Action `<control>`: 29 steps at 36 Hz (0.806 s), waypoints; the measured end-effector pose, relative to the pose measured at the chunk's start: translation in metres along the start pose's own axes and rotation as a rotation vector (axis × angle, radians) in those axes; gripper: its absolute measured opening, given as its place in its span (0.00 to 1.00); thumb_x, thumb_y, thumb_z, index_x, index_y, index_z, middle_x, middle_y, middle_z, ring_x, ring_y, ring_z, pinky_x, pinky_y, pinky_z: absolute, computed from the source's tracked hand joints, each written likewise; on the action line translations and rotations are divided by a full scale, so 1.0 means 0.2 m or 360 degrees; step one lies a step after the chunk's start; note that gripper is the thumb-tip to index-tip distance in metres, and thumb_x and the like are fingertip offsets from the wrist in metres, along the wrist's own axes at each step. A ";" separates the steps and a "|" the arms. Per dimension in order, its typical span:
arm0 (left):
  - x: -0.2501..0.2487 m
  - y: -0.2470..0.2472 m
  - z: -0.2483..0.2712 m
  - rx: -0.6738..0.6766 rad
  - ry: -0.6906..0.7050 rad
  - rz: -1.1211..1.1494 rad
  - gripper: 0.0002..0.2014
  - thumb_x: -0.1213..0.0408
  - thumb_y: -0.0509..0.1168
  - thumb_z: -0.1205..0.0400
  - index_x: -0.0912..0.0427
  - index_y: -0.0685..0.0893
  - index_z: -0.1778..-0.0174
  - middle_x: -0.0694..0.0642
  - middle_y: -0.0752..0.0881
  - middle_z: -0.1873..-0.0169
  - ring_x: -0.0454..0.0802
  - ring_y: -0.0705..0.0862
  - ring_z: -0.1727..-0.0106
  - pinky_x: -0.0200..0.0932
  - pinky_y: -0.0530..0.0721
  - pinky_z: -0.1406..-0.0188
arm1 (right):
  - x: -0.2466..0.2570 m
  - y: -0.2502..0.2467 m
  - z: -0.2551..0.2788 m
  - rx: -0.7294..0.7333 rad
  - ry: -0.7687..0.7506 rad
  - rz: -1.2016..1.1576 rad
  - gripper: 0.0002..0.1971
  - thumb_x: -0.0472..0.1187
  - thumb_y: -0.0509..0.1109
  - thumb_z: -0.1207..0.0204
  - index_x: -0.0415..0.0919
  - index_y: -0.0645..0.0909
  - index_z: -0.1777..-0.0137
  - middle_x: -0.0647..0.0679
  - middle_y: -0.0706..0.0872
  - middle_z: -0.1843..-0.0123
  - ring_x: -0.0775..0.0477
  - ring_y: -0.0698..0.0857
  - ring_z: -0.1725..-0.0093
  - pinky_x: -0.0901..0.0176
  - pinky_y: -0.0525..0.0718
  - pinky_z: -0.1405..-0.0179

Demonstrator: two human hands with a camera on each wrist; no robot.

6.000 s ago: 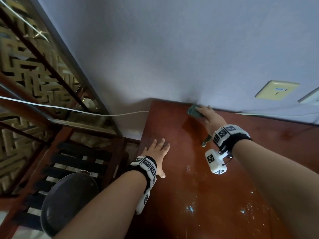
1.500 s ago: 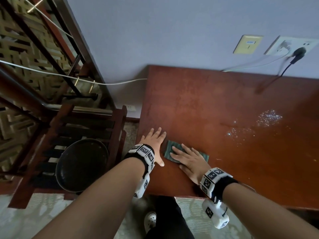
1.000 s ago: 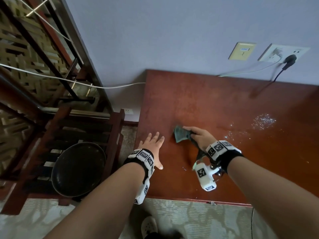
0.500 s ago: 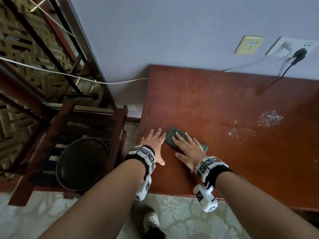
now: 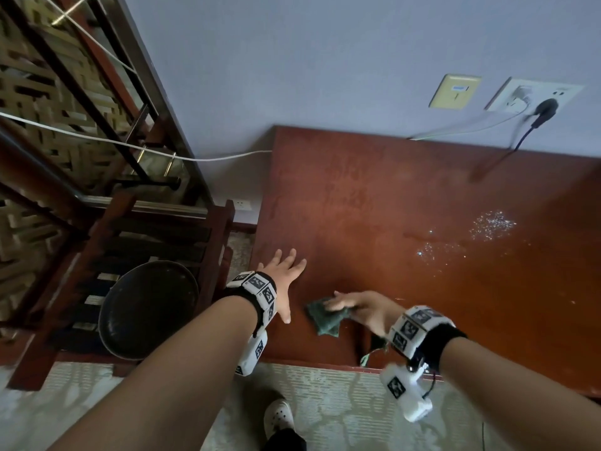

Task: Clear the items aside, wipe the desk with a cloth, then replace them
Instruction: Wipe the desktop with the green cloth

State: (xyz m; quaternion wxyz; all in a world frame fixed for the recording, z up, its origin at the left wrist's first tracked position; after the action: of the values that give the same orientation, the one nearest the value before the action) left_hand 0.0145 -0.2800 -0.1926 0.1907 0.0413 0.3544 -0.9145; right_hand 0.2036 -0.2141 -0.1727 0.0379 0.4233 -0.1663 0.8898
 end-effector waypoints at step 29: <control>-0.19 0.04 -0.01 -0.0395 -0.0149 -0.0034 0.50 0.79 0.59 0.20 0.40 0.36 0.14 0.46 0.37 0.13 0.55 0.36 0.13 0.65 0.49 0.15 | -0.26 0.17 0.30 0.0208 -0.0582 0.0946 0.27 0.30 0.63 0.20 0.56 0.72 0.25 0.74 0.62 0.24 0.68 0.44 0.19 0.59 0.36 0.19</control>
State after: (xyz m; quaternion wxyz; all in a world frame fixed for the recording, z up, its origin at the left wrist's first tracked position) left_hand 0.0530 -0.2709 -0.1909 0.2011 -0.0291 0.4559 -0.8665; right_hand 0.2741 -0.2625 -0.1859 -0.2803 0.5103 -0.2290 0.7801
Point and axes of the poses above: each hand's wrist, its own z-axis away from the middle knuckle, its own y-axis out of the palm, x = y × z, the point moved 4 cm from there along -z, towards the middle knuckle
